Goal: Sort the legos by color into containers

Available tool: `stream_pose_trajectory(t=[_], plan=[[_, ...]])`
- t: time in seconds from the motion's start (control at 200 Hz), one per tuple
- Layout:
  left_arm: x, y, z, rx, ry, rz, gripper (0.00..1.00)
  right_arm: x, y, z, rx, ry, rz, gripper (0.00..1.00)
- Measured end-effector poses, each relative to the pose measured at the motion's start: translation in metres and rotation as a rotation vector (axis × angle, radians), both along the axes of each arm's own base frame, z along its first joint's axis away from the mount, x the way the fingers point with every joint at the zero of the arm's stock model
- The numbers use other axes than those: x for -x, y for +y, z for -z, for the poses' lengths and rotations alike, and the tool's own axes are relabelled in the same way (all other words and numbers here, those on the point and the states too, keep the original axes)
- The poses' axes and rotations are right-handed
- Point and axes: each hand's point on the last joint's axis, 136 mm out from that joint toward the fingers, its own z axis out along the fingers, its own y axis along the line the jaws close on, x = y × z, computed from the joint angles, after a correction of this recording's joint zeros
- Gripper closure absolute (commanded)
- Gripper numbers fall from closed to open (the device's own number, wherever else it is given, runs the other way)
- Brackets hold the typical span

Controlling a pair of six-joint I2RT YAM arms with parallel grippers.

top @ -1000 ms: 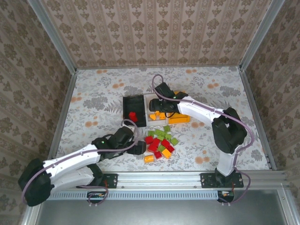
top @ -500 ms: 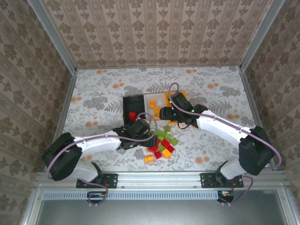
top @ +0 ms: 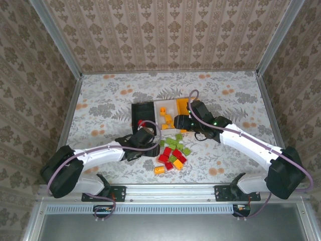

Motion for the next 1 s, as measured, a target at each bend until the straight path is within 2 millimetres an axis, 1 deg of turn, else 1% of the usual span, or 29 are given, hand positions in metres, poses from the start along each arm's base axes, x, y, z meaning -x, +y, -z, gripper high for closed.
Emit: stream_pose_trajectory(t=[0.075,0.13,0.255,0.305,0.45,0.57,0.63,0.69,0.725,0.785,0.885,0.96,1.0], plan=[[0.001,0.0,0.0,-0.001,0.005,0.0,0.19,0.001,0.0,0.002,0.002,0.003,0.0,0.33],[0.002,0.001,0.002,-0.008,0.011,0.001,0.2,0.001,-0.001,0.002,0.003,0.003,0.0,0.33],[0.004,0.003,0.014,-0.037,0.039,0.006,0.3,0.001,-0.001,0.002,0.003,0.003,0.0,0.33],[0.003,0.004,0.017,-0.053,0.041,0.006,0.36,0.001,-0.001,0.002,0.003,0.003,0.0,0.33],[0.0,0.002,0.017,-0.061,0.041,0.005,0.48,0.001,-0.002,0.0,0.002,-0.002,0.003,0.33],[-0.001,0.002,0.015,-0.056,0.036,0.001,0.55,0.003,-0.003,-0.004,-0.003,-0.012,0.005,0.33],[-0.001,0.001,0.014,-0.049,0.037,0.003,0.57,0.003,-0.004,-0.006,-0.005,-0.016,0.006,0.33],[0.001,0.002,0.01,-0.042,0.038,0.007,0.58,0.003,-0.004,-0.006,-0.005,-0.017,0.006,0.33],[0.003,0.002,0.005,-0.034,0.034,0.01,0.58,0.003,-0.004,-0.006,-0.005,-0.016,0.006,0.33],[0.004,0.002,-0.009,-0.01,0.014,0.014,0.57,0.004,-0.005,-0.004,-0.003,-0.015,0.006,0.33],[0.001,0.002,-0.046,0.046,-0.041,0.01,0.56,0.008,-0.008,-0.001,-0.002,-0.009,0.008,0.33],[-0.012,0.002,-0.077,0.083,-0.094,-0.007,0.56,0.011,-0.01,0.001,-0.003,-0.006,0.01,0.33],[-0.024,0.005,-0.092,0.095,-0.123,-0.028,0.56,0.012,-0.011,0.002,-0.002,-0.004,0.011,0.33]])
